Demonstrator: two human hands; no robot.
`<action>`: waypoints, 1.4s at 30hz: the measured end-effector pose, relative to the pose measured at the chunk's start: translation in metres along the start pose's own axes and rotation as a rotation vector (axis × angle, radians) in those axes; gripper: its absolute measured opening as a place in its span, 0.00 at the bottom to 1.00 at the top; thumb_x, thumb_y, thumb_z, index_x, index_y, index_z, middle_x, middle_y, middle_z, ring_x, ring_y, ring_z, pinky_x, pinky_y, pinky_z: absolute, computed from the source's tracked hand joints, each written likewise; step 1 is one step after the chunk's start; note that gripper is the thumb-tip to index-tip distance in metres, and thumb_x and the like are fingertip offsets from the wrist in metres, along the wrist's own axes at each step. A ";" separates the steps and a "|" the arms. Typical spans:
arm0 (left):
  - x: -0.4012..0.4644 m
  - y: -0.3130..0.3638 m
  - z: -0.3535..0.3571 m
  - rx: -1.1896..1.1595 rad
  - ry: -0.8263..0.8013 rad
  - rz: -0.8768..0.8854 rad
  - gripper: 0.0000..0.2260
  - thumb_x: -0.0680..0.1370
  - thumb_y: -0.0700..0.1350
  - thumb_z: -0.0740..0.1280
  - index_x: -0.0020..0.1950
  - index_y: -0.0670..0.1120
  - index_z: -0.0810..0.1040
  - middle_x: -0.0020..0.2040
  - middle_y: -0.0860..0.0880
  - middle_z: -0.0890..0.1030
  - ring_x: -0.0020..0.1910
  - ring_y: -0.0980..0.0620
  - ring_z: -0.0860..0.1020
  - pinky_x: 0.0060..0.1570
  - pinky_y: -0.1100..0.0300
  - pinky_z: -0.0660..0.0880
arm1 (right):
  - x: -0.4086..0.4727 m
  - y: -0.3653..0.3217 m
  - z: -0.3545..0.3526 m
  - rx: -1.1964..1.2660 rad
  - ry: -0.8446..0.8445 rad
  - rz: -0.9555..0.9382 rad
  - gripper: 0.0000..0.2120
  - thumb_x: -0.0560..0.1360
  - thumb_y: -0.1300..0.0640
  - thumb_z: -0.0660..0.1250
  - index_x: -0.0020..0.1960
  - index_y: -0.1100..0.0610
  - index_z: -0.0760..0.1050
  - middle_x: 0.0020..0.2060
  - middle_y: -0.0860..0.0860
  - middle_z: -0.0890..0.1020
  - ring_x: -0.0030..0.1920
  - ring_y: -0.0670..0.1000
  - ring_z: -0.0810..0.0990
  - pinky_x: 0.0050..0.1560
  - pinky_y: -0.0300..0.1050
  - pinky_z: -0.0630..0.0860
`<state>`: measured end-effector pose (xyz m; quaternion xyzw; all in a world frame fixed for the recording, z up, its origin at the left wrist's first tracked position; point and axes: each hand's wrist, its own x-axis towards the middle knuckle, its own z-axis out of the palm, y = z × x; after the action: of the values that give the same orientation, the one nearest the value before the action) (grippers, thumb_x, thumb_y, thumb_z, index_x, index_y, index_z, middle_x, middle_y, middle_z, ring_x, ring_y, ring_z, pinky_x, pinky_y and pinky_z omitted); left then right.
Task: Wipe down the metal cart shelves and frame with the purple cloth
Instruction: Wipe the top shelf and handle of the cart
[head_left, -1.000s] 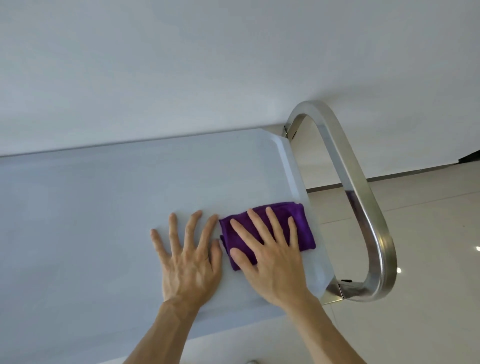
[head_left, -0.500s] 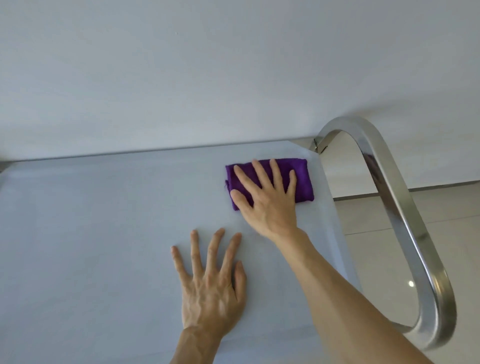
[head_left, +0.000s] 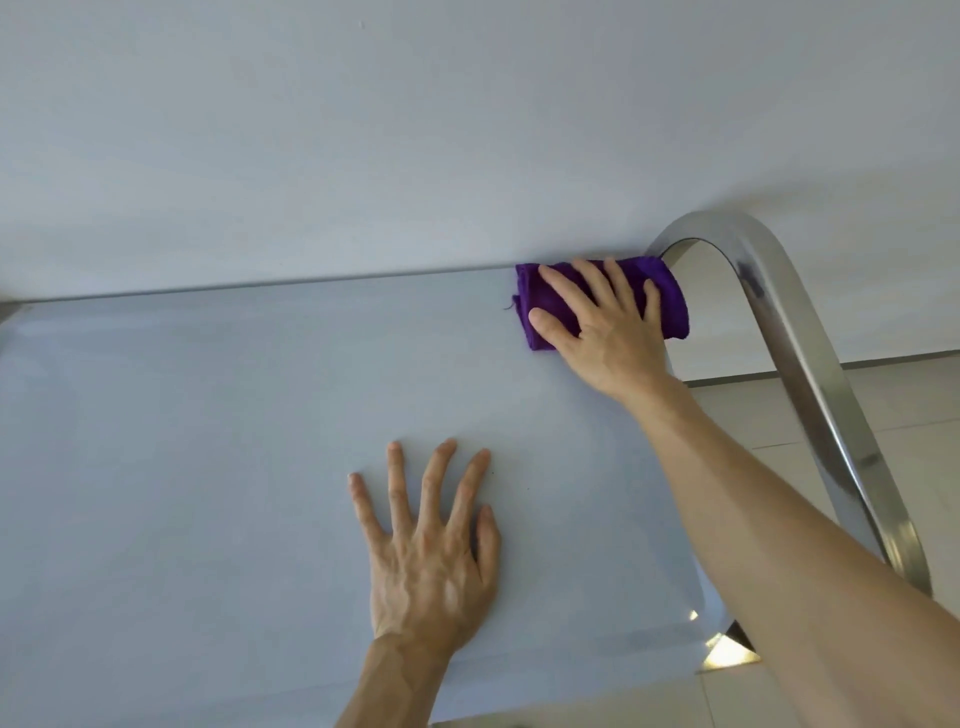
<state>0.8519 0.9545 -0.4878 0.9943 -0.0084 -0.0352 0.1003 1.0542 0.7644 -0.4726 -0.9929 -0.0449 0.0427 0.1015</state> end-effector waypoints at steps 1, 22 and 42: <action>0.000 0.000 -0.001 -0.003 0.001 -0.002 0.23 0.79 0.54 0.54 0.74 0.56 0.67 0.74 0.52 0.66 0.77 0.36 0.55 0.70 0.28 0.50 | -0.008 0.001 0.000 -0.010 0.031 0.044 0.27 0.78 0.32 0.49 0.76 0.35 0.56 0.77 0.43 0.59 0.79 0.52 0.52 0.75 0.66 0.49; 0.015 0.022 -0.056 -0.113 -0.187 -0.076 0.18 0.76 0.48 0.66 0.66 0.51 0.77 0.67 0.45 0.74 0.71 0.31 0.63 0.67 0.28 0.56 | -0.134 -0.014 -0.129 0.283 0.135 0.052 0.16 0.82 0.55 0.60 0.69 0.49 0.73 0.66 0.49 0.72 0.61 0.56 0.71 0.60 0.51 0.73; 0.092 0.085 -0.051 0.164 -0.678 0.216 0.42 0.78 0.58 0.65 0.77 0.61 0.36 0.78 0.47 0.30 0.74 0.31 0.31 0.63 0.22 0.53 | -0.032 0.045 -0.152 0.209 -0.033 0.093 0.14 0.77 0.55 0.65 0.63 0.46 0.74 0.70 0.50 0.66 0.55 0.59 0.78 0.51 0.52 0.78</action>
<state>0.9467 0.8791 -0.4267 0.9243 -0.1488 -0.3512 0.0147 1.0406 0.6877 -0.3310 -0.9771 0.0045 0.0682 0.2015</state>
